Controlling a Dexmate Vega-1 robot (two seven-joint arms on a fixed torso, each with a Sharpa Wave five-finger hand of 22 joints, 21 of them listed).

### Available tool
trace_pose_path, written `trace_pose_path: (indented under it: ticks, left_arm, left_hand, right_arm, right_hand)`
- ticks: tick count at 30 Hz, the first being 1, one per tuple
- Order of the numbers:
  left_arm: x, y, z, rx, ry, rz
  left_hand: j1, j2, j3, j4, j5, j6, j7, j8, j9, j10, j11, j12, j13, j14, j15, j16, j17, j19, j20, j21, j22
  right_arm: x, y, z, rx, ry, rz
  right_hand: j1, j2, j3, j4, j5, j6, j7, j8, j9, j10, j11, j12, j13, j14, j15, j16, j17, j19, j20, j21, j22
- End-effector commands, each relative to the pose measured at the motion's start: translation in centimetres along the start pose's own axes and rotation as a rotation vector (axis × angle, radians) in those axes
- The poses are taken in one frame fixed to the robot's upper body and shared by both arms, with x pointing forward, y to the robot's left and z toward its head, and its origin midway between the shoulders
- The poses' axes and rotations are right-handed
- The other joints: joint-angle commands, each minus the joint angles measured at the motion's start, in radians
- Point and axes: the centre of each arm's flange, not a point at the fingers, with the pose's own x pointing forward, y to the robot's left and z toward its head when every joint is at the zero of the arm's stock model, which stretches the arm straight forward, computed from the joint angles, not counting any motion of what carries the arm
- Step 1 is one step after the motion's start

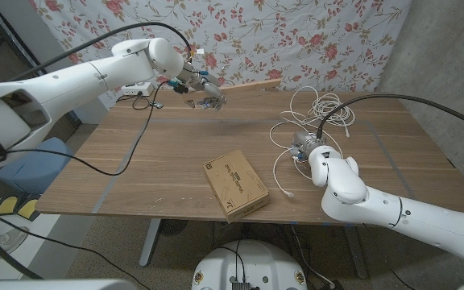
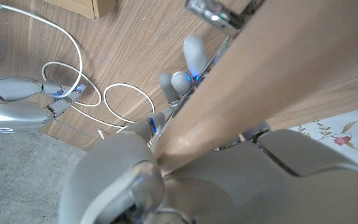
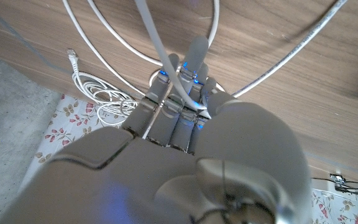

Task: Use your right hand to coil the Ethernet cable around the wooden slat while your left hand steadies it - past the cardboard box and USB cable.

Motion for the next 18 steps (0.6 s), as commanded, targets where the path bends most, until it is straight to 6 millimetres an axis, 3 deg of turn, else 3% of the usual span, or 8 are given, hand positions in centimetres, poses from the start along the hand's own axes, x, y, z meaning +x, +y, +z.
trace_pose_path:
  ticks: [1, 2, 4, 11, 16, 18]
  left_arm:
    - [0.8, 0.0, 0.0, 0.009, 0.009, -0.011]
    - [0.8, 0.0, 0.0, 0.009, 0.009, -0.011]
    - [1.0, 0.1, 0.2, 0.024, 0.011, -0.019]
    - [1.3, 0.6, 0.7, 0.039, 0.008, 0.005]
    - [1.8, 0.8, 0.9, 0.033, -0.003, 0.009]
    - [2.1, 0.8, 1.0, 0.031, -0.006, 0.004]
  left_hand:
    - [-0.012, 0.002, 0.012, 0.001, 0.0, -0.006, 0.002, 0.006, -0.002, 0.028, -0.038, 0.487, 0.089, 0.184, -0.12, 0.41, -0.002, -0.002, -0.001, 0.006, -0.116]
    - [-0.013, 0.002, 0.012, 0.001, 0.0, -0.006, 0.004, 0.006, -0.003, 0.028, -0.038, 0.487, 0.089, 0.185, -0.121, 0.412, 0.0, -0.001, 0.0, 0.006, -0.117]
    - [-0.014, -0.002, 0.012, 0.0, 0.0, -0.005, 0.002, 0.004, -0.008, 0.024, -0.038, 0.486, 0.089, 0.18, -0.121, 0.415, 0.005, -0.003, 0.001, 0.006, -0.119]
    - [-0.017, -0.021, 0.011, -0.005, 0.005, -0.006, -0.002, 0.002, -0.021, 0.02, -0.035, 0.487, 0.089, 0.171, -0.118, 0.406, -0.006, -0.012, 0.002, 0.009, -0.123]
    - [-0.018, -0.019, 0.019, -0.003, 0.01, -0.007, -0.001, 0.007, -0.019, 0.023, -0.039, 0.487, 0.088, 0.181, -0.121, 0.405, -0.016, -0.011, 0.002, 0.011, -0.128]
    - [-0.018, -0.019, 0.021, -0.003, 0.011, -0.01, -0.003, 0.01, -0.014, 0.024, -0.037, 0.488, 0.088, 0.18, -0.122, 0.409, -0.011, -0.013, 0.002, 0.015, -0.124]
  right_arm:
    - [-1.1, -1.8, -1.8, 0.228, -0.112, -0.234]
    - [-1.1, -1.8, -1.8, 0.236, -0.121, -0.238]
    - [-1.0, -2.2, -3.4, 0.435, -0.2, -0.239]
    - [-0.9, -3.1, -5.8, 0.712, -0.332, -0.298]
    - [-0.6, -3.8, -6.7, 0.814, -0.395, -0.339]
    - [-0.3, -4.2, -6.9, 0.833, -0.417, -0.328]
  right_hand:
    - [-0.027, 0.01, 0.013, 0.028, 0.017, 0.03, 0.031, -0.002, 0.007, 0.041, 0.021, -0.003, 0.0, 0.022, -0.03, -0.015, 0.008, -0.034, -0.118, 0.015, 0.003]
    - [-0.013, 0.009, 0.029, 0.029, 0.024, 0.043, 0.029, -0.003, 0.01, 0.063, 0.02, -0.002, 0.001, 0.017, -0.03, -0.043, -0.002, -0.063, -0.113, 0.022, 0.001]
    - [-0.007, 0.006, 0.036, 0.03, 0.027, 0.053, 0.031, -0.002, 0.011, 0.071, 0.02, -0.004, 0.001, 0.01, -0.029, -0.067, -0.019, -0.082, -0.106, 0.023, -0.002]
    - [-0.001, 0.001, 0.042, 0.035, 0.031, 0.074, 0.033, 0.0, 0.013, 0.093, 0.029, 0.004, 0.013, 0.021, -0.027, -0.09, -0.03, -0.089, -0.104, 0.036, -0.009]
    - [0.005, 0.0, 0.046, 0.038, 0.033, 0.066, 0.043, -0.009, 0.014, 0.079, 0.032, -0.007, 0.013, 0.029, -0.029, -0.105, -0.033, -0.083, -0.126, 0.052, -0.013]
    - [0.003, 0.006, 0.049, 0.049, 0.035, 0.052, 0.054, -0.017, 0.014, 0.063, 0.035, -0.02, 0.011, 0.031, -0.028, -0.12, -0.04, -0.074, -0.131, 0.067, -0.014]
